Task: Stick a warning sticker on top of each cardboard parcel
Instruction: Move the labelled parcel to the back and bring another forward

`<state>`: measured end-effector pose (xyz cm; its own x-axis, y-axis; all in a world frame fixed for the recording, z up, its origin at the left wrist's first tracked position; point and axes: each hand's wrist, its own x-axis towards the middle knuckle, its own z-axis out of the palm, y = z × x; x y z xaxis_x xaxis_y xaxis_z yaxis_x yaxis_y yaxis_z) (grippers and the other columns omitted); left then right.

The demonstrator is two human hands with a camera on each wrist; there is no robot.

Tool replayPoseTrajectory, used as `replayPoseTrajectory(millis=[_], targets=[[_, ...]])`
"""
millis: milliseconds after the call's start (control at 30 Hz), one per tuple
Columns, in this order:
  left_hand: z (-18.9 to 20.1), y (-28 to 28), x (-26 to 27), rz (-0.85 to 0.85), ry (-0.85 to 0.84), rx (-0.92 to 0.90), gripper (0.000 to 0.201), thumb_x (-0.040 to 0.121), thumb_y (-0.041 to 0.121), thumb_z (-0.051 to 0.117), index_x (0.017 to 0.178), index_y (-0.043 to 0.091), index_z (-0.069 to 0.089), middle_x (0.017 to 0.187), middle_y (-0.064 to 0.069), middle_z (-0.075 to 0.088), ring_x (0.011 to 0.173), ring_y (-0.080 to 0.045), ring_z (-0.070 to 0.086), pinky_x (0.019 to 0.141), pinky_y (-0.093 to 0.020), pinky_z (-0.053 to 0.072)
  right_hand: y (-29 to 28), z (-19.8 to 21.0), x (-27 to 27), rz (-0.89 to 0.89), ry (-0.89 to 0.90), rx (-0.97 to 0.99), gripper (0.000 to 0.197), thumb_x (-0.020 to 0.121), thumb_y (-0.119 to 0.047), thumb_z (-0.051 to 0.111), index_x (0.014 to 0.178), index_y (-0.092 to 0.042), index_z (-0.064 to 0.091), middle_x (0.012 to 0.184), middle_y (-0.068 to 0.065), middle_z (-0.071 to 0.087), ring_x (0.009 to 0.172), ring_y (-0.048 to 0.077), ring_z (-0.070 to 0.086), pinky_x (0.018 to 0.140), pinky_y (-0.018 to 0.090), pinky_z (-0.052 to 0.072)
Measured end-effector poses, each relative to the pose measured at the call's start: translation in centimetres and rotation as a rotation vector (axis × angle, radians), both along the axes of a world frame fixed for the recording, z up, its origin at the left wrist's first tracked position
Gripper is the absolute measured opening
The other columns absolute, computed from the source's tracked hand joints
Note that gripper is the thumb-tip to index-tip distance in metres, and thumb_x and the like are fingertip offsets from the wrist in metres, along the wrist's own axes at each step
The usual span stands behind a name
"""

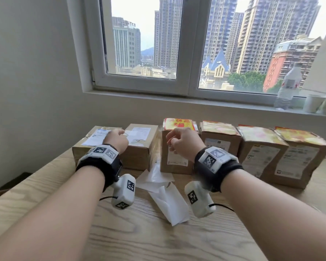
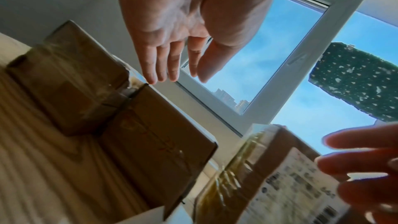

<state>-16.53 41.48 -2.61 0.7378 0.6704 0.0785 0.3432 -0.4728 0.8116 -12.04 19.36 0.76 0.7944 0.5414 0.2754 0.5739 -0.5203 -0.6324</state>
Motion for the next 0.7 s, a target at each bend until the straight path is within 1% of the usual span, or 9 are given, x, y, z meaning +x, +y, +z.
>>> replayPoseTrajectory(millis=[67, 133, 200, 300, 367, 467, 567, 633, 700], targets=[[-0.7, 0.6, -0.2, -0.010, 0.017, 0.008, 0.045, 0.090, 0.011, 0.053, 0.135, 0.009, 0.052, 0.138, -0.011, 0.054, 0.128, -0.027, 0.049, 0.109, -0.036, 0.037, 1.9, -1.4, -0.1, 0.006, 0.069, -0.074, 0.032, 0.090, -0.008, 0.045, 0.111, -0.013, 0.070, 0.114, 0.009, 0.069, 0.102, 0.025, 0.066, 0.092, 0.041, 0.054], [-1.3, 1.1, 0.1, -0.030, 0.039, 0.019, 0.047, 0.090, 0.009, 0.052, 0.137, 0.008, 0.050, 0.146, -0.010, 0.046, 0.132, -0.027, 0.045, 0.110, -0.034, 0.034, 3.3, -2.4, 0.0, 0.019, 0.140, -0.114, 0.035, 0.090, -0.008, 0.044, 0.117, -0.009, 0.067, 0.120, 0.010, 0.066, 0.107, 0.026, 0.064, 0.094, 0.042, 0.052], [-1.7, 1.4, 0.6, -0.032, 0.043, 0.027, 0.045, 0.091, 0.011, 0.051, 0.136, 0.010, 0.051, 0.144, -0.009, 0.048, 0.128, -0.028, 0.048, 0.107, -0.034, 0.037, 4.6, -3.2, 0.0, 0.046, 0.177, -0.128, 0.032, 0.091, -0.006, 0.043, 0.112, -0.004, 0.067, 0.114, 0.012, 0.066, 0.104, 0.028, 0.063, 0.092, 0.042, 0.053], [-1.8, 1.8, 1.2, 0.025, 0.043, 0.080, 0.037, 0.092, 0.021, 0.051, 0.129, 0.017, 0.057, 0.132, -0.009, 0.059, 0.122, -0.030, 0.052, 0.105, -0.037, 0.040, 6.1, -3.7, 0.3, 0.044, 0.232, -0.117, 0.021, 0.093, -0.008, 0.045, 0.089, -0.004, 0.066, 0.091, 0.010, 0.063, 0.089, 0.028, 0.060, 0.082, 0.038, 0.053], [-1.8, 2.0, 1.5, 0.063, 0.074, 0.131, 0.037, 0.093, 0.028, 0.052, 0.129, 0.019, 0.056, 0.131, -0.008, 0.059, 0.123, -0.031, 0.050, 0.106, -0.037, 0.037, 6.9, -4.0, 0.6, 0.034, 0.300, -0.084, 0.024, 0.094, -0.014, 0.047, 0.103, 0.001, 0.064, 0.098, 0.013, 0.063, 0.093, 0.028, 0.062, 0.089, 0.043, 0.054], [-2.1, 2.2, 1.9, 0.044, 0.097, 0.083, 0.045, 0.093, 0.035, 0.050, 0.135, 0.022, 0.049, 0.136, -0.006, 0.056, 0.126, -0.030, 0.048, 0.106, -0.039, 0.037, 7.7, -4.5, 0.8, 0.022, 0.384, -0.045, 0.034, 0.096, -0.021, 0.048, 0.120, 0.000, 0.059, 0.117, 0.014, 0.063, 0.108, 0.029, 0.061, 0.096, 0.046, 0.050], [-2.2, 1.9, 2.0, 0.056, 0.116, 0.117, 0.045, 0.092, 0.034, 0.047, 0.136, 0.026, 0.048, 0.135, -0.004, 0.056, 0.125, -0.030, 0.049, 0.105, -0.039, 0.038, 8.0, -4.8, 1.0, 0.005, 0.449, 0.013, 0.039, 0.098, -0.024, 0.047, 0.129, -0.002, 0.053, 0.125, 0.011, 0.060, 0.107, 0.022, 0.058, 0.098, 0.037, 0.049], [-1.9, 1.8, 1.9, 0.081, 0.122, 0.135, 0.043, 0.090, 0.030, 0.046, 0.133, 0.027, 0.050, 0.131, -0.004, 0.059, 0.123, -0.032, 0.050, 0.104, -0.040, 0.039, 8.0, -4.9, 1.2, -0.019, 0.500, 0.054, 0.041, 0.099, -0.024, 0.048, 0.130, 0.001, 0.052, 0.117, 0.011, 0.059, 0.099, 0.019, 0.054, 0.091, 0.034, 0.049], [-1.8, 1.7, 1.7, 0.090, 0.133, 0.142, 0.041, 0.088, 0.024, 0.047, 0.128, 0.024, 0.054, 0.125, -0.006, 0.062, 0.117, -0.032, 0.053, 0.099, -0.040, 0.042, 7.9, -5.0, 1.4, -0.041, 0.525, 0.073, 0.043, 0.097, -0.025, 0.049, 0.125, 0.006, 0.055, 0.103, 0.013, 0.056, 0.092, 0.023, 0.051, 0.094, 0.043, 0.048]])
